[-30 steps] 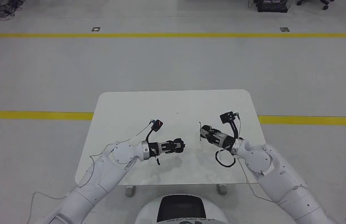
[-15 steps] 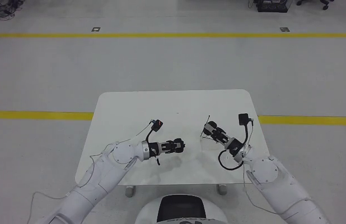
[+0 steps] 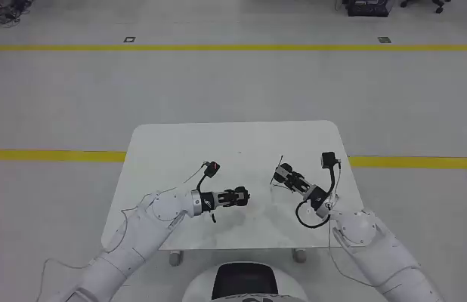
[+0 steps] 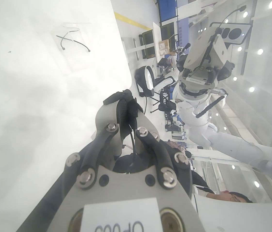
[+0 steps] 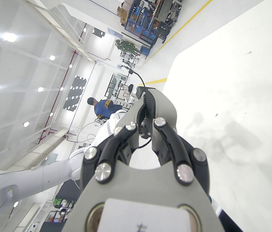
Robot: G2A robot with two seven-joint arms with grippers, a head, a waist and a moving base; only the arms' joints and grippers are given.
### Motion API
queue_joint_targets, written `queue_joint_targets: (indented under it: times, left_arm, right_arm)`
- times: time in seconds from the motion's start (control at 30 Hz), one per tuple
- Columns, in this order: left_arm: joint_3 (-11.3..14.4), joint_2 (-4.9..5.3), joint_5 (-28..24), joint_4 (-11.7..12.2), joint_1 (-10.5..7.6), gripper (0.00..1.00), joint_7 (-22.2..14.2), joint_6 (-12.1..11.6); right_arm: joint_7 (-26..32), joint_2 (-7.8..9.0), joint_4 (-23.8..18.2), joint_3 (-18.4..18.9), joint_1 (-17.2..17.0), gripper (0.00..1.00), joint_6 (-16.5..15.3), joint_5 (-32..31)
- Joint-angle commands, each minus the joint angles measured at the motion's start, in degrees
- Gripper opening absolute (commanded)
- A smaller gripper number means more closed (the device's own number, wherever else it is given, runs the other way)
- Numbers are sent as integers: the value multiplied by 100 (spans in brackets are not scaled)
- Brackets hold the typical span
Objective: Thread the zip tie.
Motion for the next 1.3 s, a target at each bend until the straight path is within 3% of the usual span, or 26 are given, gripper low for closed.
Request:
queue_joint_targets:
  times: [0.0, 0.2, 0.33, 0.47, 0.77, 0.87, 1.1, 1.17, 1.27]
  left_arm:
    - [11, -4, -68, 7, 35, 0, 42, 41]
    - [-32, 4, -529, 172, 40, 0, -46, 383]
    - [-54, 2, -968, 235, 32, 0, -269, 490]
    - [-47, -18, -1439, 368, 12, 0, -491, 493]
    - [55, -86, -1858, 622, -110, 0, -470, 415]
    - [24, -101, -1953, 625, -104, 0, -271, 217]
    - [24, -101, -1953, 625, -104, 0, -271, 217]
    - [53, -106, -1950, 584, -78, 0, -203, 298]
    - [103, -112, -2094, 557, -69, 0, -412, 420]
  right_arm:
    - [31, -6, 19, -16, 7, 0, 0, -45]
    - [334, -56, 67, 84, -48, 0, 0, 165]
    - [433, -112, 93, 196, -121, 0, 0, 219]
    - [314, -200, 96, 273, -234, 0, 0, 230]
    - [693, -456, 253, 437, -351, 0, 0, 347]
    - [774, -487, 301, 466, -344, 0, 0, 321]
    - [774, -487, 301, 466, -344, 0, 0, 321]
    - [767, -488, 299, 461, -343, 0, 2, 317]
    - [556, -516, 352, 357, -272, 0, 0, -89]
